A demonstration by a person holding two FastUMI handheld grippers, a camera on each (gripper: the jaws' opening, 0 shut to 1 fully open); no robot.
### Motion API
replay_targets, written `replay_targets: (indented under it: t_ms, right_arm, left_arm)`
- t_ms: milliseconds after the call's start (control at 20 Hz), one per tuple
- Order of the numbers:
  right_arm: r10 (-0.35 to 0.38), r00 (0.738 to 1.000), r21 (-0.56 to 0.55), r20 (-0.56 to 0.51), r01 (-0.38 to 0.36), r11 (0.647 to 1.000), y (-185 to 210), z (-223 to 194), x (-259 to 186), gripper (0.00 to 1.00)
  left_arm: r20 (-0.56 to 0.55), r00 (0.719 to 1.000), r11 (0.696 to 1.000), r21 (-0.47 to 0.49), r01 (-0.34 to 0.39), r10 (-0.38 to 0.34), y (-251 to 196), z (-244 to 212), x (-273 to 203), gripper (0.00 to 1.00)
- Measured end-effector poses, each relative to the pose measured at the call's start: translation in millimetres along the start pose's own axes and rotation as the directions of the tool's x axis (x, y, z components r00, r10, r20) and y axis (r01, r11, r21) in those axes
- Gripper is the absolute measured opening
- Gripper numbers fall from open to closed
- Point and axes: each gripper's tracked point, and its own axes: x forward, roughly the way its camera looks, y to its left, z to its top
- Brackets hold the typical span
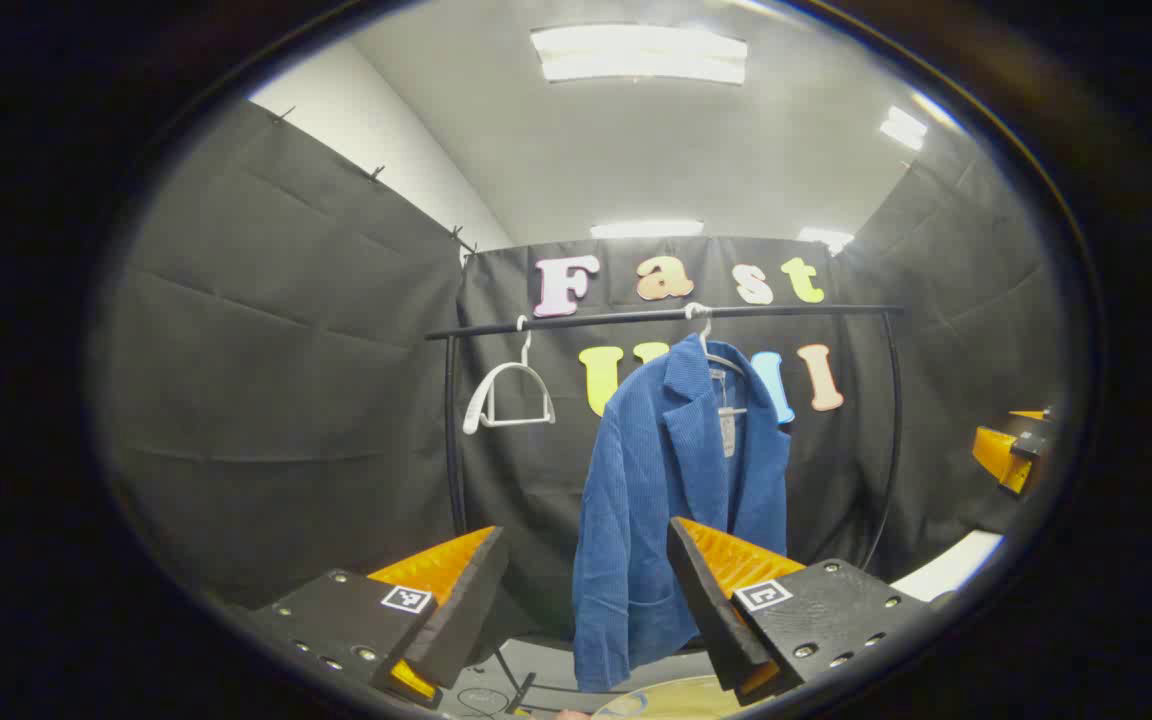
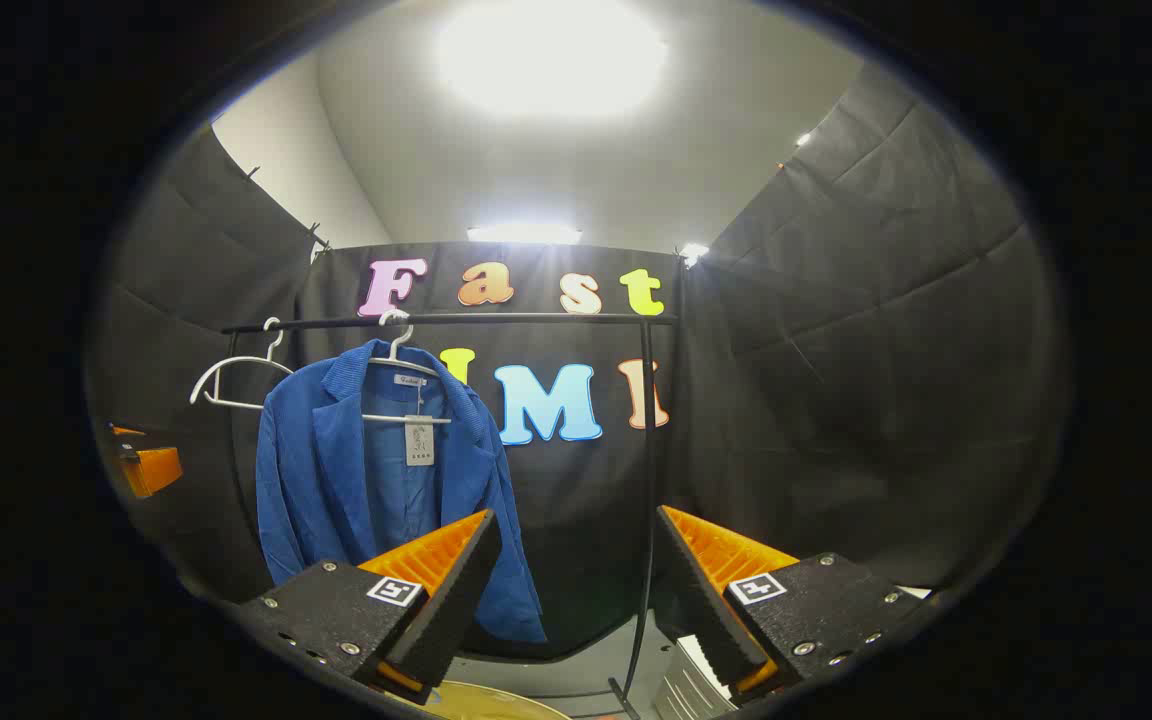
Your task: Grasp the clothes on the hanger with both hands and then place them into the laundry hamper below.
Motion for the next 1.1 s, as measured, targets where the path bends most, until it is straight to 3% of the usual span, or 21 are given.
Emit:
replay_targets:
  t_ms: [150, 250, 400, 600, 900, 1100]
  right_arm:
    - [0.003, 1.0, -0.001, 0.002, -0.003, 1.0, 0, 0, 1, 0.95]
    - [0.006, 1.0, 0.0, 0.002, -0.006, 1.0, 0, 0, 2, 0.95]
    - [0.008, 1.0, 0.007, 0.002, -0.008, 1.0, 0, -1, 8, 0.95]
    - [0.018, 1.0, 0.01, -0.005, -0.018, 1.0, 0, -3, 16, 0.95]
    - [0.049, 0.999, 0.031, 0.003, -0.049, 0.998, -7, 10, 28, 0.96]
    - [0.094, 0.995, 0.048, 0.022, -0.095, 0.994, 9, 21, 79, 0.95]
  left_arm:
    - [0.001, 1.0, 1.0, 0.007, -0.002, 0.002, 0, 1, 1, 0.87]
    - [0.001, 1.0, 1.0, 0.011, -0.003, 0.003, -1, 1, 2, 0.99]
    - [0.002, 1.0, 1.0, 0.016, -0.007, 0.007, -2, 1, 3, 0.87]
    - [0.003, 1.0, 1.0, 0.019, -0.007, 0.007, -8, 4, 8, 0.87]
    - [0.015, 1.0, 1.0, 0.013, -0.008, 0.007, -30, 13, 28, 0.89]
    - [0.032, 0.999, 1.0, 0.004, -0.011, 0.011, -50, 24, 44, 0.97]
